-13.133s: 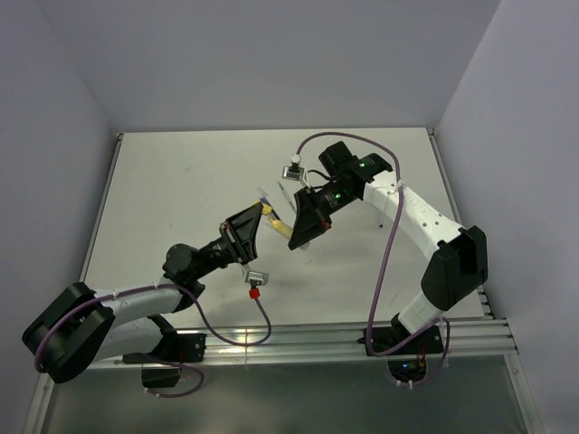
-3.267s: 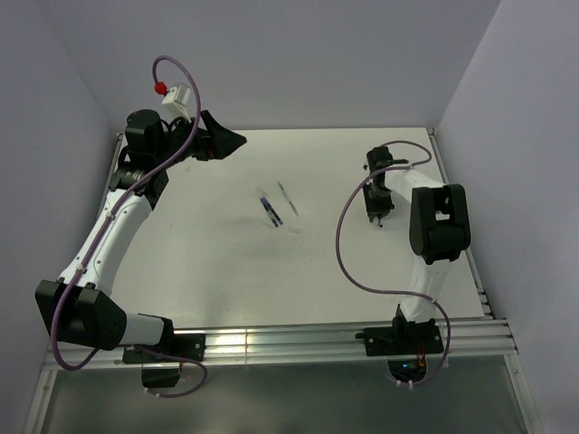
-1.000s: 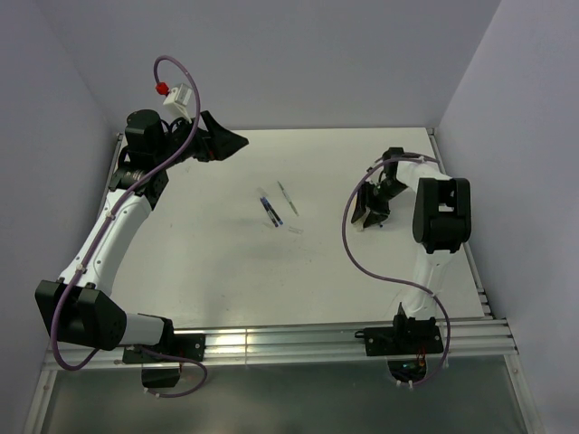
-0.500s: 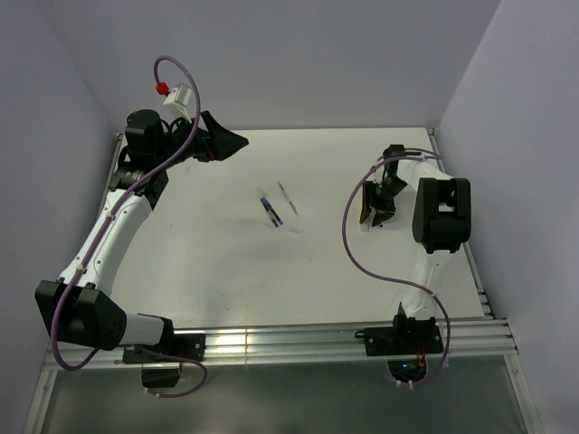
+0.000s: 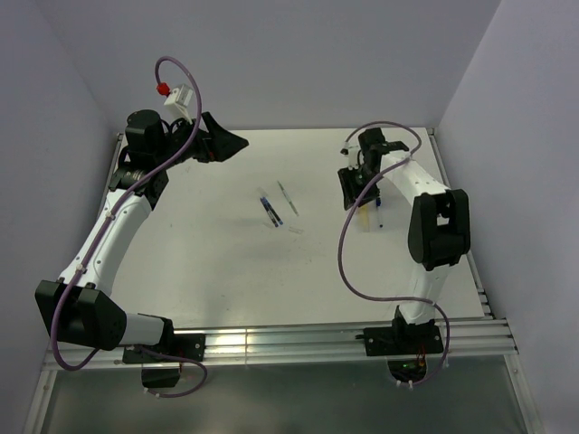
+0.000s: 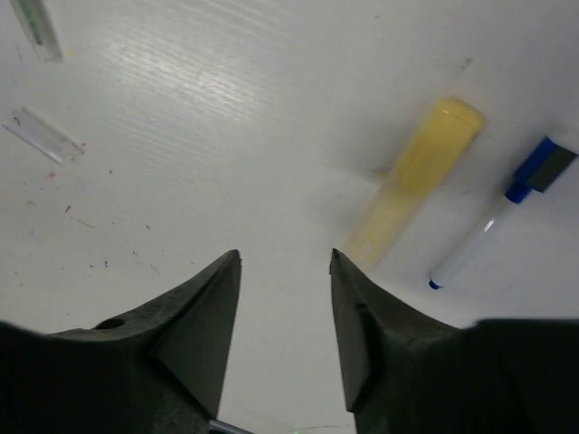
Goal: Insert the pens into the pen caps
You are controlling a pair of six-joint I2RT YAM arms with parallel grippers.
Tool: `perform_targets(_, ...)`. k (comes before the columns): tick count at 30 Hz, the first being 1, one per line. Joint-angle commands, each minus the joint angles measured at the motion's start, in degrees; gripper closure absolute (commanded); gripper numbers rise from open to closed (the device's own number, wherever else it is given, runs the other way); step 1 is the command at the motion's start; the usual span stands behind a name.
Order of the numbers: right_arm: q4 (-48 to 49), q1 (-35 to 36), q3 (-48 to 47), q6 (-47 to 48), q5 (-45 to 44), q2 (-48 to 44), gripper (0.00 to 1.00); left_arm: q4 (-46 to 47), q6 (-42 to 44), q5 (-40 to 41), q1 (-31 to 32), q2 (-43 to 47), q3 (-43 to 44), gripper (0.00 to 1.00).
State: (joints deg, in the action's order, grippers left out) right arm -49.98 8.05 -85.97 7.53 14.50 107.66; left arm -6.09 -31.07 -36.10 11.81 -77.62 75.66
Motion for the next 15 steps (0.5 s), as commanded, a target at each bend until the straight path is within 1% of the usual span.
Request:
perform_targets(1, 0.3, 2.0, -1.3, 5.5, -1.4, 0.4, 0.44, 0.6, 1.2, -0.4, 0.1, 1.1, 1.8, 0.03)
perform_targets(3, -1.0, 3.2, -1.9, 9.5, -1.2, 1.9, 0.37, 0.6, 2.1, -1.4, 0.1, 1.0, 2.0, 0.03)
perform_targets(4, -1.6, 3.3, -2.4, 11.6, -1.1, 2.5, 0.36, 0.6, 2.6, -2.0, 0.1, 0.9, 2.1, 0.02)
perform_targets(5, -2.1, 3.4, -2.7, 16.9, -1.1, 3.0, 0.35, 0.6, 3.5, -2.6, 0.1, 0.7, 2.2, 0.02)
perform_targets(6, -2.1, 3.2, -2.9, 19.9, -2.2, 3.1, 0.34, 0.8, 3.7, -3.7, 0.1, 0.7, 2.1, 0.02)
perform_targets(7, -2.2, 3.2, -2.9, 25.5, -2.5, 3.2, 0.33, 1.2, 3.8, -4.0, 0.1, 0.6, 2.0, 0.02)
perform_targets(9, -2.2, 3.2, -3.0, 30.7, -2.9, 3.3, 0.32, 1.9, 3.9, -4.7, 0.1, 0.6, 1.7, 0.02)
perform_targets(10, -2.2, 3.1, -3.1, 35.5, -2.8, 3.3, 0.32, 2.0, 4.0, -4.9, 0.1, 0.5, 1.8, 0.02)
perform_targets(12, -2.4, 3.0, -3.2, 40.2, -2.3, 3.9, 0.32, 2.2, 3.6, -4.9, 0.1, 0.1, 1.8, 0.02)
perform_targets(13, -2.4, 2.9, -3.2, 44.6, -1.5, 4.0, 0.32, 2.5, 3.3, -5.0, 0.1, 0.1, 1.6, 0.03)
perform_targets(15, -2.9, 2.5, -3.5, 48.3, 0.3, 4.6, 0.32, 2.7, 3.2, -5.2, 0.1, 0.1, 1.5, 0.03)
